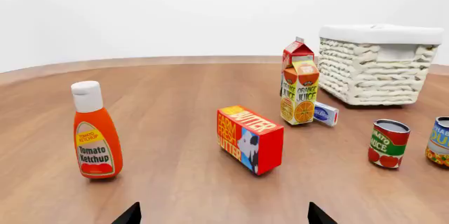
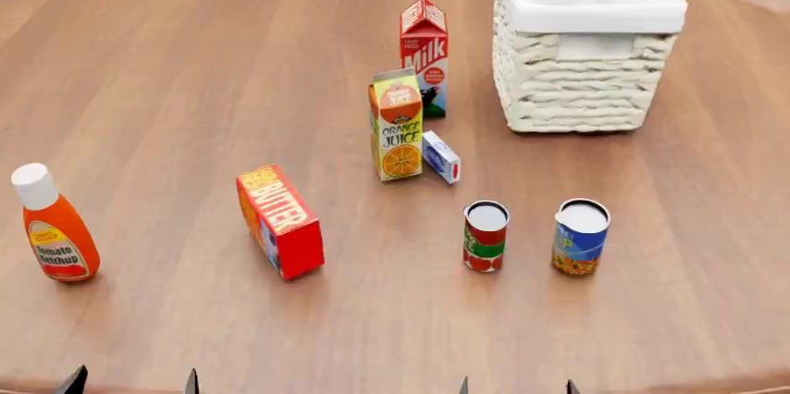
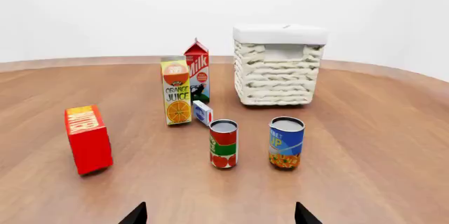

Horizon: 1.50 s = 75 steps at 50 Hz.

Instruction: Pick up the alphabet soup and the tomato sauce, and put them in the basket.

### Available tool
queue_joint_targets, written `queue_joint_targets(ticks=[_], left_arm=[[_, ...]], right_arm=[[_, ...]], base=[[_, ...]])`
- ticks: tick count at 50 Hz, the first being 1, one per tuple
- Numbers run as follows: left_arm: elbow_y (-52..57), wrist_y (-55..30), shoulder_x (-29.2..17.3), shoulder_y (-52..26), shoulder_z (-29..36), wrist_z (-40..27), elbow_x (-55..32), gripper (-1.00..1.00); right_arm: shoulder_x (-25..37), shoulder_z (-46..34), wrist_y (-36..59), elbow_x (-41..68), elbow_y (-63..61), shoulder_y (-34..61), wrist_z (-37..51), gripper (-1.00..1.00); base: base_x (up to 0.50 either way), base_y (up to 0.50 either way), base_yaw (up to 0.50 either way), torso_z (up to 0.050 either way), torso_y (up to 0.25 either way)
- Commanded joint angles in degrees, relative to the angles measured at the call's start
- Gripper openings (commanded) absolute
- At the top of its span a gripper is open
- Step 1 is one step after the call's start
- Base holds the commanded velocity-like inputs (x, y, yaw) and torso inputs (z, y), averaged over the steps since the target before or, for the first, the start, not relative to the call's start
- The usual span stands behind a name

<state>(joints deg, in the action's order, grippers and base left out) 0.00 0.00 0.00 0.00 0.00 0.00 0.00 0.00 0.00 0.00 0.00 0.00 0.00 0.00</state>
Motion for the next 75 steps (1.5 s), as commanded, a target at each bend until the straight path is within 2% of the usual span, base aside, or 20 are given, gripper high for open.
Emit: queue_joint_targets(ticks=[1,11,13,15,16,18,20,21,22,23,24,28,31,33,34,36,40,75], left_arm=[[-0.6,0.7,-0.6,0.1,0.7,-0.7,-0.6,1.00],[-1.1,-0.5,-2.4,-1.0,3.1,-3.7,-0.5,1.00],[2.4,-1.7,-2.3,-0.3,3.7,-5.1,0.5,1.00],[7.1,-2.6,-2.2,-0.3,4.8,-9.3,5.9,1.00],[7.5,-0.6,-2.3,-0.8,5.0,-10.7,6.9,1.00],[9.7,-2.3,-2.4,-1.0,5.1,-9.2,4.2,1.00],[19.8,-8.0,-3.4,-1.1,6.1,-9.0,7.3,1.00],[28.2,-13.3,-4.1,-3.0,5.6,-7.5,7.6,1.00],[33.3,-17.9,-4.5,-4.9,5.3,-6.7,8.3,1.00],[36.7,-21.0,-4.9,-6.5,5.3,-6.4,9.4,1.00],[43.5,-27.8,-5.8,-10.4,4.9,-4.8,11.3,1.00],[55.6,-40.4,-8.1,-20.2,4.6,0.0,13.4,1.00],[59.8,-44.1,-9.6,-24.6,6.0,2.5,15.4,1.00],[60.0,-40.6,-8.3,-24.2,5.7,6.2,18.2,1.00],[60.0,-41.6,-4.6,-25.1,4.1,9.9,21.6,1.00],[59.9,-39.7,-1.4,-24.6,3.0,13.2,25.0,1.00],[59.0,-37.1,-1.8,-21.6,3.2,11.2,23.6,1.00],[59.8,-39.3,-1.4,-23.5,4.1,11.0,23.0,1.00]], right_arm=[[0.3,-0.3,-0.7,0.3,0.6,-0.1,0.0,1.00],[2.2,-3.4,0.5,1.1,0.0,0.6,3.8,1.00],[2.3,-4.0,2.0,1.1,-4.8,-0.6,4.5,1.00],[2.4,-5.6,3.5,-1.4,-10.6,-1.6,6.0,1.00],[2.1,-5.7,5.8,0.7,-13.2,-1.7,5.1,1.00],[2.3,-6.1,7.6,0.9,-15.9,-1.7,5.7,1.00],[2.7,-5.9,10.4,1.3,-22.6,-0.4,6.3,1.00],[3.2,-6.0,9.2,0.4,-24.5,1.2,6.7,1.00],[3.4,-5.9,15.7,0.6,-30.3,4.3,6.6,1.00],[3.5,-5.8,18.8,0.9,-33.3,6.3,6.6,1.00],[3.8,-5.5,19.9,1.4,-35.5,9.0,6.3,1.00],[3.7,-3.6,31.4,4.4,-43.8,19.3,6.6,1.00],[4.3,-3.5,34.3,4.7,-45.9,23.0,7.0,1.00],[4.7,-3.7,34.2,4.2,-46.4,23.8,7.4,1.00],[4.7,-3.4,34.8,4.3,-46.7,24.2,7.7,1.00],[4.8,-3.3,34.5,4.5,-46.8,24.1,8.0,1.00],[5.5,-4.1,33.2,4.0,-46.5,23.3,8.3,1.00],[7.3,-5.5,32.8,6.3,-47.1,22.4,11.4,1.00]], base=[[0.00,0.00,0.00,0.000,0.000],[0.00,0.00,0.00,0.000,0.000],[0.00,0.00,0.00,0.000,0.000],[0.00,0.00,0.00,0.000,0.000],[0.00,0.00,0.00,0.000,0.000],[0.00,0.00,0.00,0.000,0.000],[0.00,0.00,0.00,0.000,0.000],[0.00,0.00,0.00,0.000,0.000],[0.00,0.00,0.00,0.000,0.000],[0.00,0.00,0.00,0.000,0.000],[0.00,0.00,0.00,0.000,0.000],[0.00,0.00,0.00,0.000,0.000],[0.00,0.00,0.00,0.000,0.000],[0.00,0.00,0.00,0.000,0.000],[0.00,-0.18,0.00,0.050,0.102],[0.00,-0.18,0.00,0.049,0.103],[0.00,-0.10,0.00,0.050,0.101],[0.00,-0.05,0.00,0.050,0.101]])
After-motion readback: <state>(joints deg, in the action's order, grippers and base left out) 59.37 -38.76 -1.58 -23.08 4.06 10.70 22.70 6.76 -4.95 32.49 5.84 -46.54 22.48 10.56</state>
